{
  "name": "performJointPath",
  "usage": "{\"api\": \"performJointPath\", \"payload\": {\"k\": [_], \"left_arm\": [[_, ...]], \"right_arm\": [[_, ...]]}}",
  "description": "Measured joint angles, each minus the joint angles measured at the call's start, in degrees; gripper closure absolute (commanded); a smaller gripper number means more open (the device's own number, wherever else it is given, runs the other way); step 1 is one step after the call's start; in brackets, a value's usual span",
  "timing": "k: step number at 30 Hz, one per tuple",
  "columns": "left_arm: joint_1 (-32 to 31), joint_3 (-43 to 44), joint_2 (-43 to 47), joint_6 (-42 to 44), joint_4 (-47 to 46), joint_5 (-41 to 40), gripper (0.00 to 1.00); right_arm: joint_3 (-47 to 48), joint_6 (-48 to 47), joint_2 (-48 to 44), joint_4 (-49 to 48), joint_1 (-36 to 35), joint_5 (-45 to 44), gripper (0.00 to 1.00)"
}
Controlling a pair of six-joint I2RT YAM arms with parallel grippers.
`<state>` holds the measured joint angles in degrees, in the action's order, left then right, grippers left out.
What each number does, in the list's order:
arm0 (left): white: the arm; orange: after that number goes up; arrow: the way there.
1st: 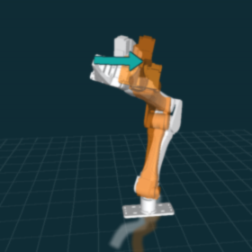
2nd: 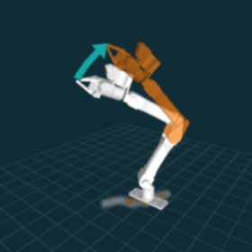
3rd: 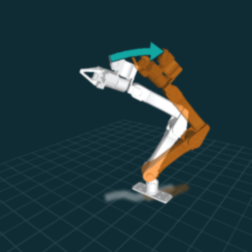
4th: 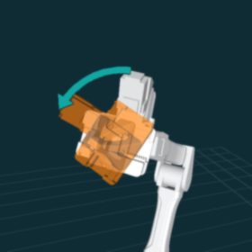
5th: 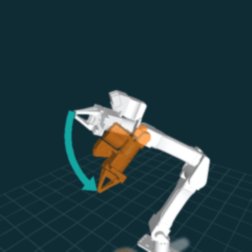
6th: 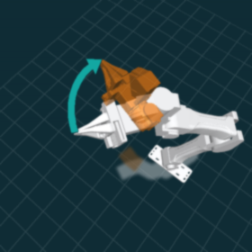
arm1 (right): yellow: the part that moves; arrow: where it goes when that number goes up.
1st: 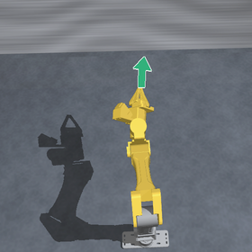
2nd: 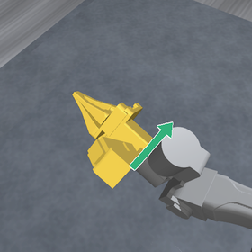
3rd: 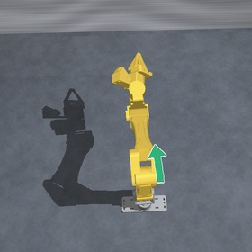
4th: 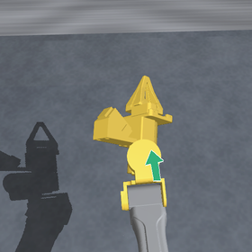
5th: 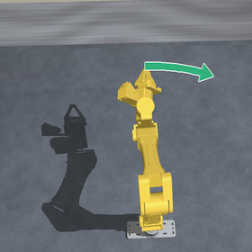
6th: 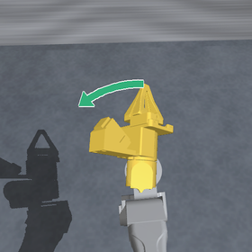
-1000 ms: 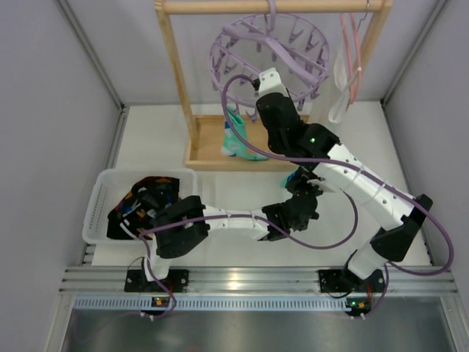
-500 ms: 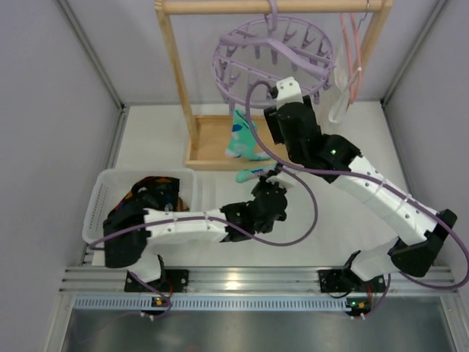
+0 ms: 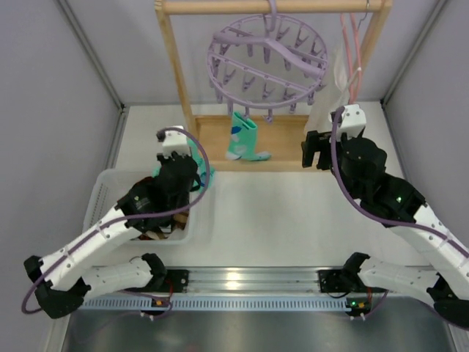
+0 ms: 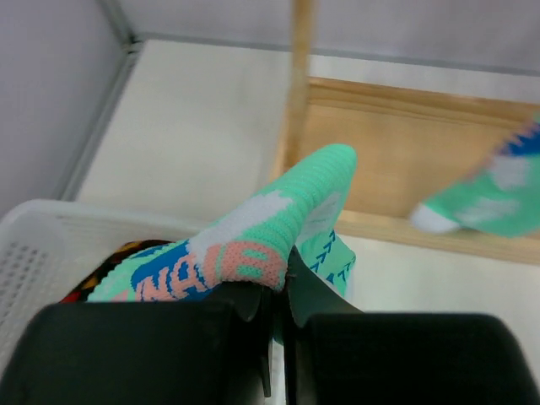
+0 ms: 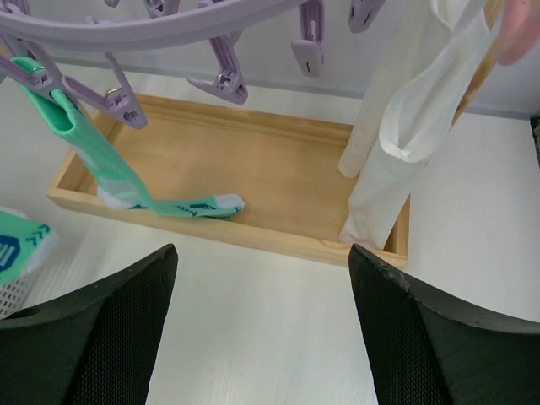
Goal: Remove the socks clipped to the hanger
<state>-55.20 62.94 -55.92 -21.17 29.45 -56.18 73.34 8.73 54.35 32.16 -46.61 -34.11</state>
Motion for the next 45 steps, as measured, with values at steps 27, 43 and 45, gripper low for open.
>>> {"api": "performJointPath", "payload": {"k": [27, 43, 45], "left_arm": [[61.9, -0.8, 9.0, -5.5, 12.4, 24.9, 1.00], [62.2, -29.6, -0.1, -21.1, -0.5, 44.2, 1.00], [62.3, -30.3, -0.3, -21.7, -1.6, 44.1, 1.00]], "right_arm": [[-10.8, 1.6, -4.0, -4.3, 3.1, 7.5, 0.17], [-17.1, 2.5, -7.0, -7.5, 4.1, 12.3, 0.17], [-17.9, 2.8, -7.0, -7.8, 4.1, 13.0, 0.17]]}}
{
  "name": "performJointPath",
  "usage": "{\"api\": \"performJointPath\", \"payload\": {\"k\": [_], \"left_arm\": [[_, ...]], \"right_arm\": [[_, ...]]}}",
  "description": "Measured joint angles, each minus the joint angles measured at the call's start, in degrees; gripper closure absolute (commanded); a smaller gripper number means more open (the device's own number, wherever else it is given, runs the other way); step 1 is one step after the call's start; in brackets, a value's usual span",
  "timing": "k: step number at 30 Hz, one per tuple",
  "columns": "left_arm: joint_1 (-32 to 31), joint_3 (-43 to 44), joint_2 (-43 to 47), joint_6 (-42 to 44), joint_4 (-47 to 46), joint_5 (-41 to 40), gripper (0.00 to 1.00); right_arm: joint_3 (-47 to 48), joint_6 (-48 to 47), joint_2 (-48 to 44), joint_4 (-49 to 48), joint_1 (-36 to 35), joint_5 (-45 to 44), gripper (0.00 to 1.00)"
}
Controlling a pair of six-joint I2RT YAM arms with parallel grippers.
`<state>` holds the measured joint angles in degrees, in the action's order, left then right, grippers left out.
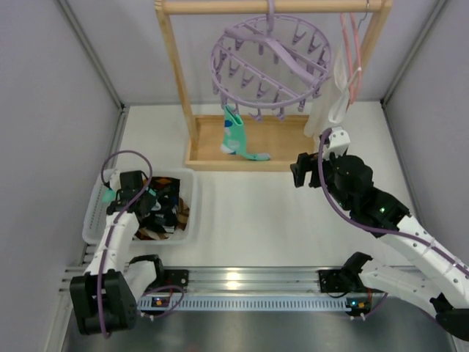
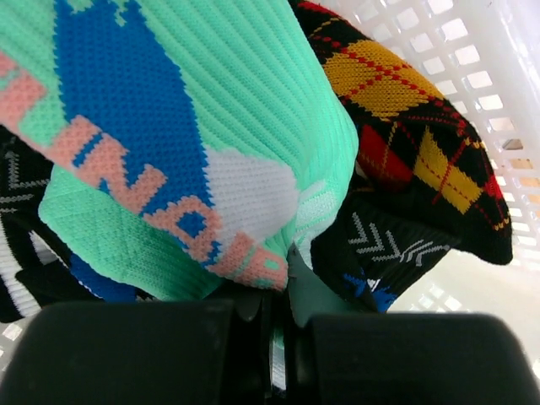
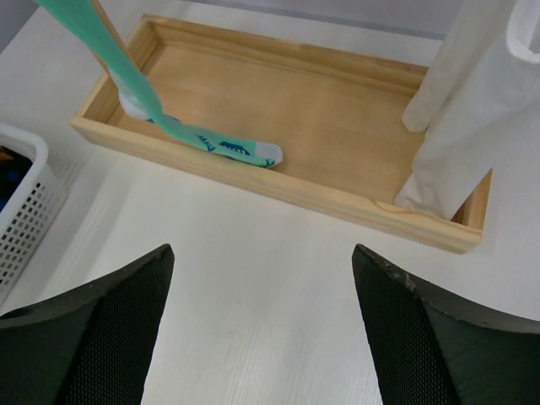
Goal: Remove the socks clipped to the hanger
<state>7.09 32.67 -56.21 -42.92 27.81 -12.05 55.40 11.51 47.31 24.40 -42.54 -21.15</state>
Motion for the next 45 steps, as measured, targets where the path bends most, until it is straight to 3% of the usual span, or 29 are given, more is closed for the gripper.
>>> {"api": "performJointPath", "payload": {"k": [1, 3, 4, 7, 9, 10, 11, 21, 26, 35, 39, 41, 44, 45], "left_arm": [[0.0, -0.3, 0.2, -0.3, -0.4, -0.2, 0.86], [0.0, -1.0, 2.1, -0.4, -0.8, -0.6, 0.70], [0.0, -1.2, 3.5, -0.4, -0.6, -0.8, 0.56], [0.1, -1.1, 11.5, -0.1, 0.7, -1.9, 0.37], [0.1, 0.1, 15.8, 0.5, 2.1, -3.0, 0.20], [0.1, 1.1, 17.1, 0.8, 3.0, -3.5, 0.05], [0.1, 2.5, 18.1, 1.3, 4.2, -3.9, 0.02], [0.1, 13.1, 27.6, 4.5, 11.0, -5.1, 0.02], [0.2, 19.2, 26.6, 8.5, 11.8, 2.3, 0.01], [0.2, 26.6, 23.5, 15.6, 12.9, 18.1, 0.02], [0.2, 27.3, 23.3, 16.3, 13.1, 21.9, 0.02], [0.1, 28.0, 23.0, 16.5, 13.6, 23.3, 0.01], [-0.1, 30.0, 22.0, 16.8, 13.8, 25.0, 0.02], [-0.2, 30.6, 21.7, 16.8, 13.8, 25.4, 0.02]], "right_arm": [[-0.4, 0.2, 0.0, -0.2, 0.0, 0.4, 0.17], [-1.2, 0.4, 0.0, -0.9, 0.0, 1.0, 0.17], [-1.5, 0.6, 0.0, -1.0, 0.0, 1.3, 0.16], [-1.8, 0.7, 0.2, -1.3, 0.0, 1.7, 0.15], [-1.8, 0.7, 0.5, -2.1, 0.0, 2.0, 0.14], [-1.8, 0.7, 0.7, -2.5, 0.0, 2.1, 0.13], [-1.8, 0.7, 0.9, -2.7, 0.1, 2.4, 0.12], [-5.8, -2.7, 7.6, -16.9, 0.3, 16.9, 0.05], [-6.3, -7.3, 20.2, -29.2, 0.3, 22.1, 0.05], [-0.3, -14.3, 44.6, -43.4, 0.6, 21.6, 0.07], [1.9, -16.1, 51.6, -51.5, 0.7, 21.3, 0.17], [3.8, -17.4, 55.7, -55.2, 0.7, 21.2, 0.28], [5.1, -18.9, 60.3, -60.3, 0.7, 21.1, 0.61], [5.1, -19.3, 61.4, -61.7, 0.7, 21.2, 0.81]]}}
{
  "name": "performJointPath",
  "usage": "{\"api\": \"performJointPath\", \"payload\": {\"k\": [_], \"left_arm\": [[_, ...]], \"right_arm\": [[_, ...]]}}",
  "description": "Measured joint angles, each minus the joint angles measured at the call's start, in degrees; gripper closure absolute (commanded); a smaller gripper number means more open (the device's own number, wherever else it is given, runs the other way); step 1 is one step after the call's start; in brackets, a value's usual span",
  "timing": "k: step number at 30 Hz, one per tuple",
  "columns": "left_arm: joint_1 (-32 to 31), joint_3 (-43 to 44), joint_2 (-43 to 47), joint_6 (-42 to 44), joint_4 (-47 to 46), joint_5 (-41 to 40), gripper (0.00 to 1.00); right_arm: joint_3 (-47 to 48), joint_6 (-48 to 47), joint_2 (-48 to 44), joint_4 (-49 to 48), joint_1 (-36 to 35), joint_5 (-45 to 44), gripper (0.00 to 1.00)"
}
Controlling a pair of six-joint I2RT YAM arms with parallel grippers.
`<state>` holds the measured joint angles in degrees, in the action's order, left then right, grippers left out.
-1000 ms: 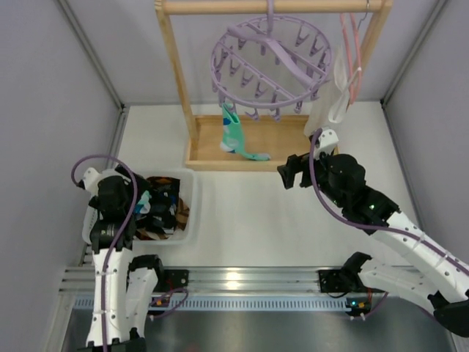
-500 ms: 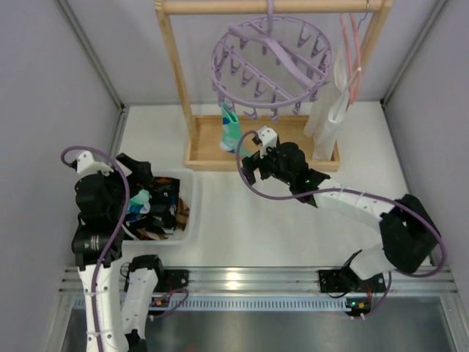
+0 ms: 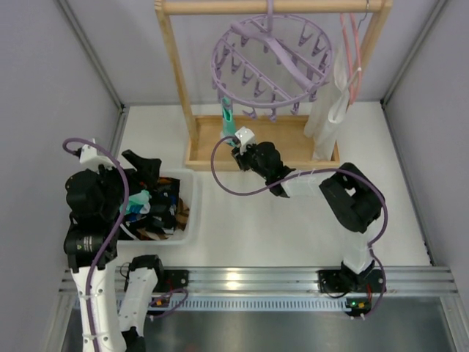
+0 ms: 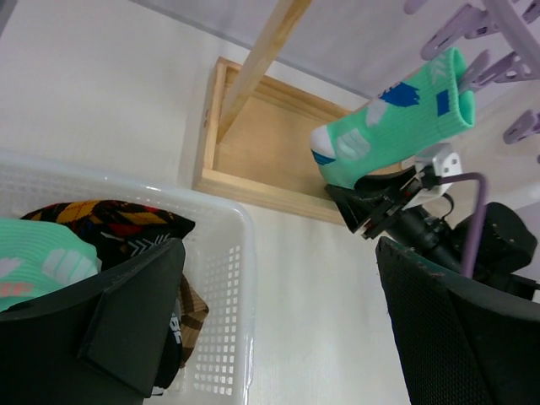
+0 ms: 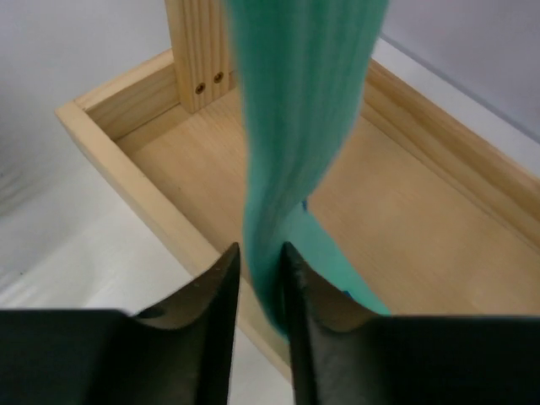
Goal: Remove the socks clipped to the hanger
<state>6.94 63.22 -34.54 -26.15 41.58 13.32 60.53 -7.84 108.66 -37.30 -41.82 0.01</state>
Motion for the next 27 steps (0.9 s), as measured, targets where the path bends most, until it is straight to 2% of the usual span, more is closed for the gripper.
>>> {"api": "performJointPath", "payload": {"k": [1, 5, 10, 14, 21, 24, 27], "left_arm": [[-0.1, 0.7, -0.4, 0.0, 0.0, 0.5, 0.02], [-0.2, 2.8, -2.0, 0.1, 0.0, 2.1, 0.02], [-0.3, 7.5, -5.5, -0.7, 0.1, 4.2, 0.01], [-0.3, 14.8, -10.3, -2.0, 0.0, 6.7, 0.01], [-1.6, 26.9, -22.0, -3.2, -1.2, 7.3, 0.02], [-9.3, 29.2, -26.5, -3.0, -1.2, 0.8, 0.02], [-24.5, 29.8, -30.5, -1.9, -1.6, -8.0, 0.01]], "right_arm": [[0.0, -0.6, 0.7, -0.9, 0.0, 0.0, 0.87], [-1.6, -0.6, 0.3, -5.5, 0.0, 0.0, 0.99], [-7.6, -0.6, -7.8, -8.1, -0.8, -0.3, 1.00], [-9.4, 0.0, -16.3, -7.7, -2.2, -1.6, 1.00], [-11.2, 2.8, -28.7, -3.1, -9.3, -8.1, 1.00], [-13.7, 4.2, -30.8, -0.9, -13.8, -12.0, 1.00], [-17.6, 6.4, -31.3, 0.2, -17.1, -14.2, 1.00]]}}
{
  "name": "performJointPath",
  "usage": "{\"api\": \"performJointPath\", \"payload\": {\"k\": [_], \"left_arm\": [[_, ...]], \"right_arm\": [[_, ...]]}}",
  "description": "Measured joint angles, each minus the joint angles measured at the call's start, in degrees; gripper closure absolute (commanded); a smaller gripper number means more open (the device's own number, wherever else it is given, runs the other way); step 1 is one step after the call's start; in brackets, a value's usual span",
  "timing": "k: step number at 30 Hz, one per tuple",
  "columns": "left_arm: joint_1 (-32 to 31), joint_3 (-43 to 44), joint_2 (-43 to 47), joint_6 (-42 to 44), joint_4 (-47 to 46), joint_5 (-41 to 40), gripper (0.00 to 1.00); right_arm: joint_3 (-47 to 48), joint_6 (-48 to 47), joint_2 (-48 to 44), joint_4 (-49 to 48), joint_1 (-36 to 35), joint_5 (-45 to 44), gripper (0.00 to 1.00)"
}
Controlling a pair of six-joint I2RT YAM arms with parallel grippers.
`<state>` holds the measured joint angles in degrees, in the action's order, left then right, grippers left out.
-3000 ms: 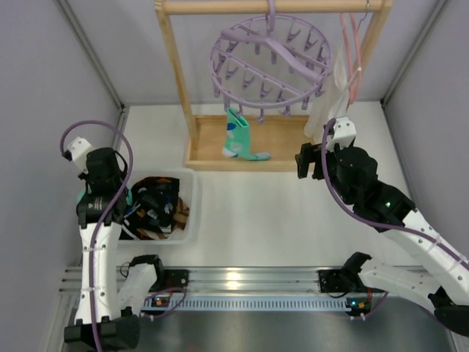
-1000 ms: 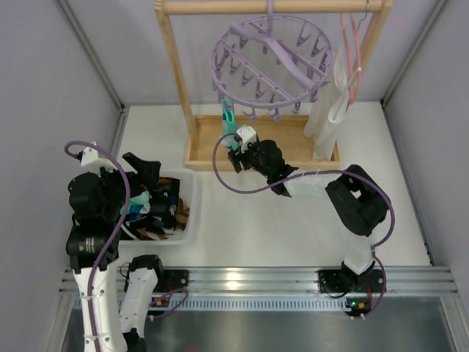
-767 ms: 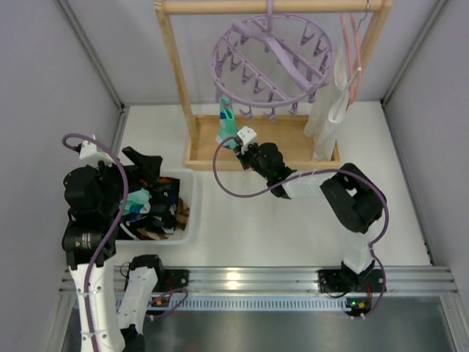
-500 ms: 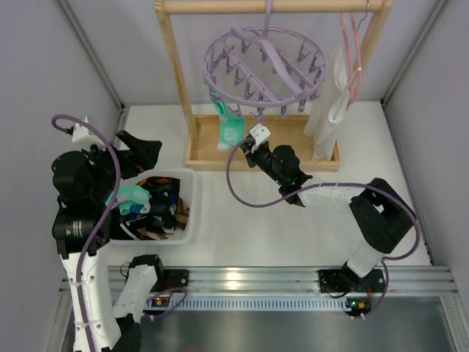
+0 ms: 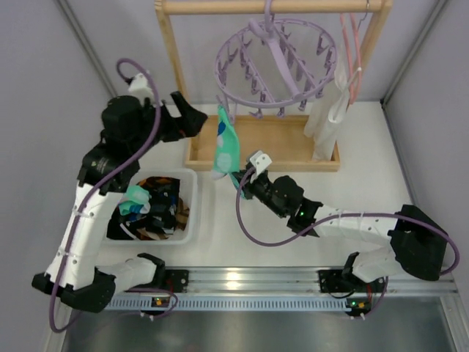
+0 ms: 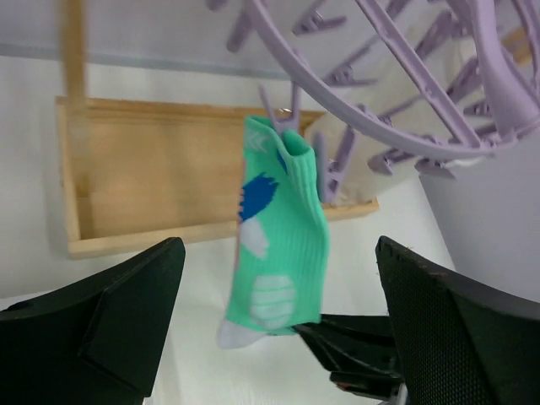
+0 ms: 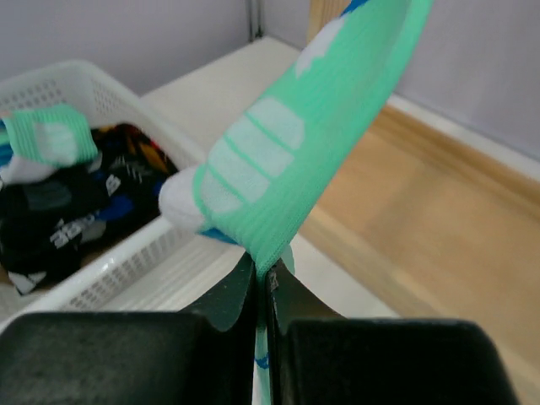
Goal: Remove the socks clipped to the hanger
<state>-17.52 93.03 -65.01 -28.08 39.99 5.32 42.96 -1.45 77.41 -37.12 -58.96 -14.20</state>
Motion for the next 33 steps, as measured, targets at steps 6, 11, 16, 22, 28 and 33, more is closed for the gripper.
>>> {"api": "performJointPath", "payload": {"k": [6, 11, 16, 22, 28, 33], "left_arm": [[-11.9, -4.2, -1.9, 0.7, -4.5, -6.7, 0.02], [-12.8, -8.2, -2.3, 0.6, -10.4, -8.0, 0.02], [-17.0, -7.5, -5.9, 1.5, -14.3, -11.3, 0.02], [-29.0, -4.4, -11.5, 6.0, -15.7, -23.8, 0.05], [-36.2, -0.1, -14.5, 10.3, -16.5, -33.0, 0.07], [-37.0, 3.0, -18.0, 12.2, -17.0, -37.1, 0.06]], "right_arm": [[-7.1, 3.8, -0.1, 1.5, -2.4, -3.4, 1.00], [-8.6, 4.6, -1.0, 1.6, -4.1, -4.9, 1.00], [-8.9, 5.1, -2.0, 1.6, -5.4, -6.8, 1.00], [-8.9, 5.2, -2.0, 1.6, -6.2, -9.9, 1.00], [-8.9, 5.6, -1.9, 1.7, -6.8, -12.2, 1.00], [-8.8, 5.6, -1.6, 1.7, -7.2, -13.1, 1.00]]}}
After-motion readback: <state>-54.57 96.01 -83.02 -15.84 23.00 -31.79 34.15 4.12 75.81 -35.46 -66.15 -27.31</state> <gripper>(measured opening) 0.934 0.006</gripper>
